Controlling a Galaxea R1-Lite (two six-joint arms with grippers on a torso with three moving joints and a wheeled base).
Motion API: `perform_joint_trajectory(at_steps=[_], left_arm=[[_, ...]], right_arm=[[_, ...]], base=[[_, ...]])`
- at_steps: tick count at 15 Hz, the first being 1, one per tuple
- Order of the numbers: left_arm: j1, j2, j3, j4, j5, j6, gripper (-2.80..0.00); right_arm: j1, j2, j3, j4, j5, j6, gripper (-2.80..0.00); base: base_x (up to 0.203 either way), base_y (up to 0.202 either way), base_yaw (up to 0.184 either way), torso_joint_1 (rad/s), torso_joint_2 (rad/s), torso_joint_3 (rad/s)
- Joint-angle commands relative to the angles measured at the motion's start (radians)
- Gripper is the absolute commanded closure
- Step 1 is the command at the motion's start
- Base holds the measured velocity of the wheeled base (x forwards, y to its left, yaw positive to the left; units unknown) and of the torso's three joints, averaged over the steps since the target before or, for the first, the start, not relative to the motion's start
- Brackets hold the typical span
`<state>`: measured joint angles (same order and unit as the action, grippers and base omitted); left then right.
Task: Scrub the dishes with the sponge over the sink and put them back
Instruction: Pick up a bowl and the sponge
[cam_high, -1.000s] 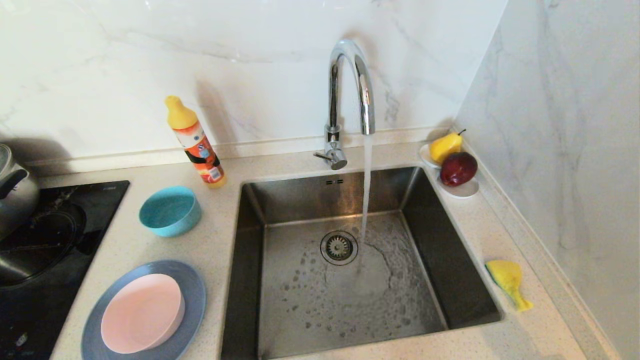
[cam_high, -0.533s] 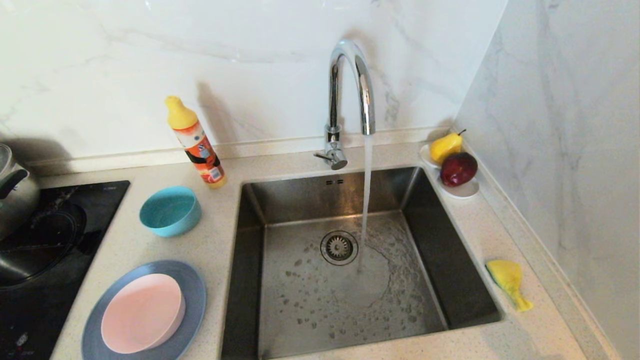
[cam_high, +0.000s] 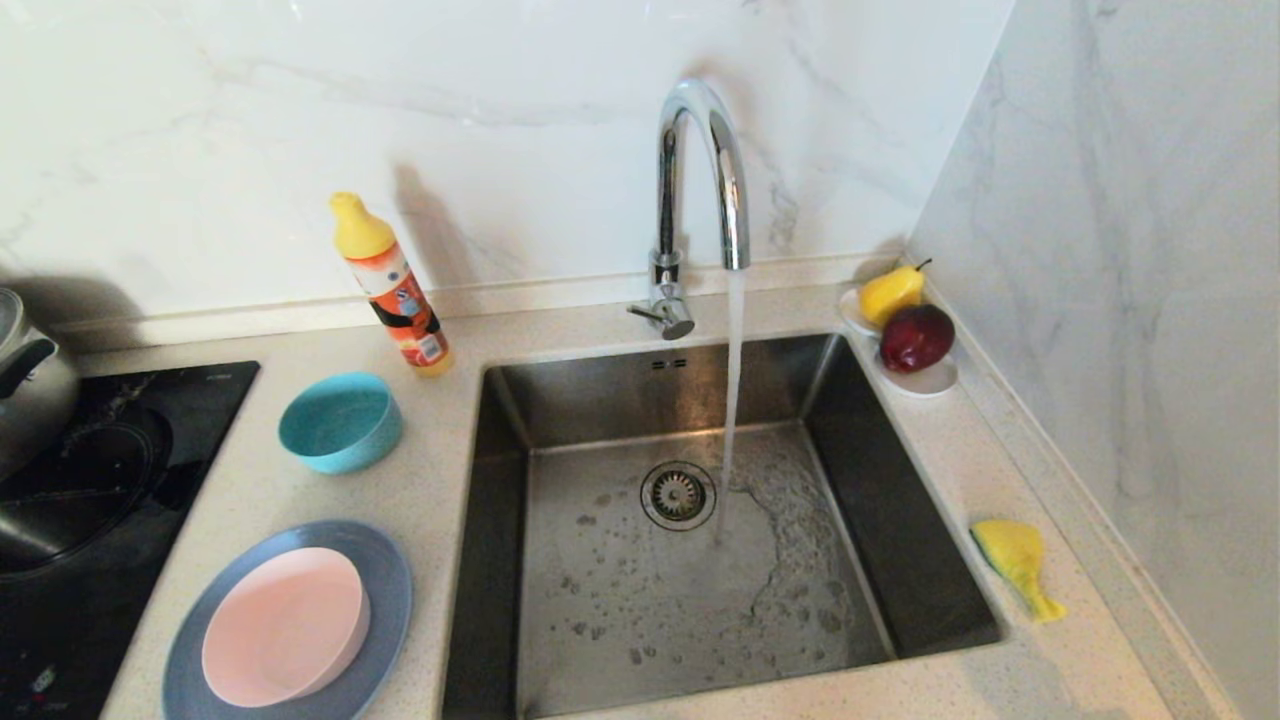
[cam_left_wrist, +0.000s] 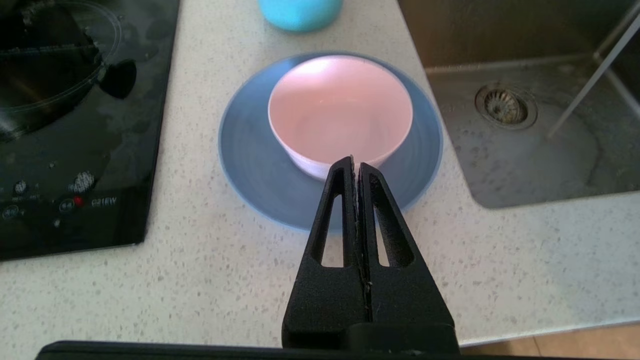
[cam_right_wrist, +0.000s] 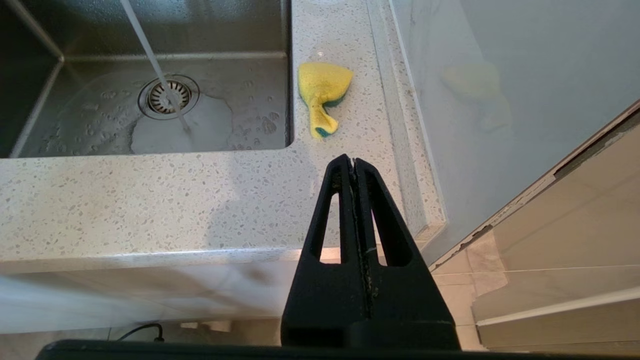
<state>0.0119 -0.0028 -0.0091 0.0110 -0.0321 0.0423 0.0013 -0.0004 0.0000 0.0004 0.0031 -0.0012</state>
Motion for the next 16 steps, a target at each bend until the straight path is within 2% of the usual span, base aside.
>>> perform_joint_trajectory(at_steps=[1,11,13,16], left_arm=[[0.0,0.004,0.005,-0.009,0.0,0.001,0.0],[0.0,0.004,0.005,-0.009,0.0,0.001,0.0],[0.0,0.004,0.005,-0.009,0.0,0.001,0.0],[0.0,0.004,0.005,-0.009,0.0,0.001,0.0]], right_arm=[[0.0,-0.001,0.0,0.002,-0.001,-0.003,0.0],[0.001,-0.003,-0.016,0.041,-0.003,-0.026,0.0],[0.001,0.004,-0.09,0.101,0.014,-0.03,0.0],[0.0,0.044,-0.287,0.274,0.121,-0.031,0.0]], base=[[0.0,0.0,0.0,0.0,0.0,0.0],[0.0,0.0,0.0,0.0,0.0,0.0],[0.0,0.0,0.0,0.0,0.0,0.0],[0.0,0.0,0.0,0.0,0.0,0.0]])
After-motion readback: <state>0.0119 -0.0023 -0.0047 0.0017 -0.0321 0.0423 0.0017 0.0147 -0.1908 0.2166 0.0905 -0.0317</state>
